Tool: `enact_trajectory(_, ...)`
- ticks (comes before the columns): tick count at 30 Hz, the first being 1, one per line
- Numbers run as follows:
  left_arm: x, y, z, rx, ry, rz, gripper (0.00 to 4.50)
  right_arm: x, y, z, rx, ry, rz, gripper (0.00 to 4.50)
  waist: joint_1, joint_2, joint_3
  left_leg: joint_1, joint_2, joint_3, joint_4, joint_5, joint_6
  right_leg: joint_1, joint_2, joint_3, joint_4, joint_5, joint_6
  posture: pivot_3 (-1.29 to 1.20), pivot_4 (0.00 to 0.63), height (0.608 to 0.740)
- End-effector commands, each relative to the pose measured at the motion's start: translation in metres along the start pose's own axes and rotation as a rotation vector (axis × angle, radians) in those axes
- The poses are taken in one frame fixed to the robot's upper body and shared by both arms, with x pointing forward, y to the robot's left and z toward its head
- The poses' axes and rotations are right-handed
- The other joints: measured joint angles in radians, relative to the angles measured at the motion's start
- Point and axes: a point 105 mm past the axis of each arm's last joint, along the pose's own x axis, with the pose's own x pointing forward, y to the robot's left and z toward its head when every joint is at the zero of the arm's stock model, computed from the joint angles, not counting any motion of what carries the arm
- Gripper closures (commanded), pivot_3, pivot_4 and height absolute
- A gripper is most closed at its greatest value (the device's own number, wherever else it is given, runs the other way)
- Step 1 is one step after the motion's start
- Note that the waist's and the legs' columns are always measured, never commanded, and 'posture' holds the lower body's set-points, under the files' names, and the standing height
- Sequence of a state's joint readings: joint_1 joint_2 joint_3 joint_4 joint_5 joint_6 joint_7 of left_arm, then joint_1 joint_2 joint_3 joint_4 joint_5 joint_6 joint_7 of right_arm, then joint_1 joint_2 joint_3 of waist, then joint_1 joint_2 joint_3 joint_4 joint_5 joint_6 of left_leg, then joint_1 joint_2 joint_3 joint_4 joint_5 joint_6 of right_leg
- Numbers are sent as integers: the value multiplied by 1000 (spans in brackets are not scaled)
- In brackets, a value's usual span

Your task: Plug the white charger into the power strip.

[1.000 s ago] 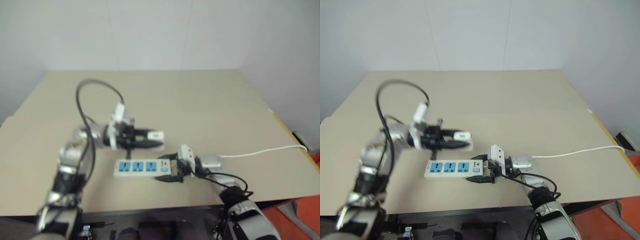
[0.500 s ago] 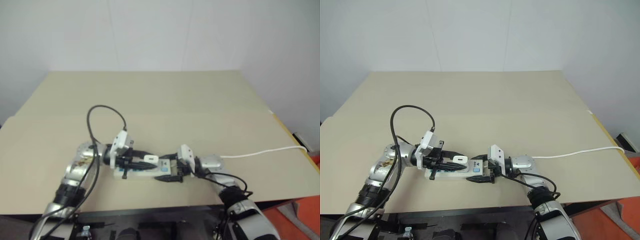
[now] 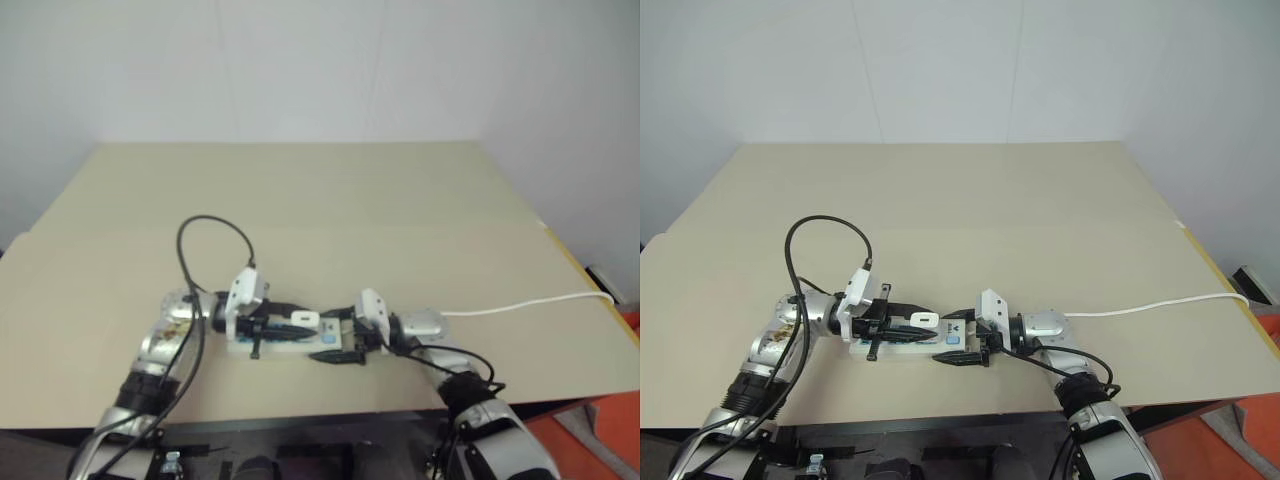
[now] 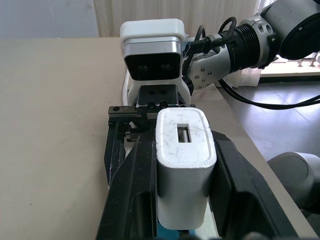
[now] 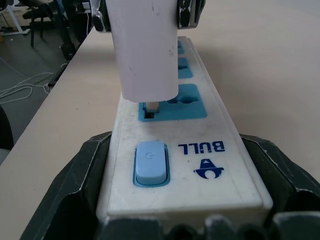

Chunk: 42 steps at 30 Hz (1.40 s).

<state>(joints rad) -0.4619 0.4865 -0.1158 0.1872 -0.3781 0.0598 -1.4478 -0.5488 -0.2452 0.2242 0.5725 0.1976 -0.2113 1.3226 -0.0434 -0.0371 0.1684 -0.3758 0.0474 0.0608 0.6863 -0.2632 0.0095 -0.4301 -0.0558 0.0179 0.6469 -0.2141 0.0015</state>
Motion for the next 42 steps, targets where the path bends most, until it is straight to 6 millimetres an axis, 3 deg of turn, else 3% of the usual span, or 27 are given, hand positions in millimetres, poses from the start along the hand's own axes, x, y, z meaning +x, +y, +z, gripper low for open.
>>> enact_trajectory(1, -2, -2, -7, -6, 27, -8, 3488, 2, -2, 5, -20, -1, 8, 1081, 0, 0, 0, 0, 0, 0, 0, 0, 0, 0, 0, 0, 0, 0, 0, 0, 150, 740)
enact_trajectory(17, -10, -3, -5, -34, 35, -47, 3488, 2, -2, 5, -17, -1, 1, 1081, -1, 0, 0, 2, 0, 0, -1, 0, 0, 2, 0, 0, -1, 0, 0, 0, 150, 740)
enact_trajectory(25, -8, -3, -19, -38, 63, -11, 3488, 3, -3, 5, -15, 0, 1, 1081, -1, 0, 0, 2, 0, 0, -2, 0, 0, 2, 0, 0, -2, 0, 0, 0, 150, 740)
enact_trajectory(32, -11, -13, -47, -88, 129, 8, 3488, 3, -3, 4, -15, 1, -3, 1081, -1, 0, 0, 6, 0, 0, -3, 0, 0, 5, 0, 0, -2, 0, 0, 0, 150, 740)
enact_trajectory(42, -9, -15, -58, -152, 147, 25, 3488, 3, -5, 5, -19, 0, -6, 1081, 1, 3, -6, 8, 0, 0, -5, 0, 0, 7, 0, 0, -2, -2, 3, 0, 150, 740)
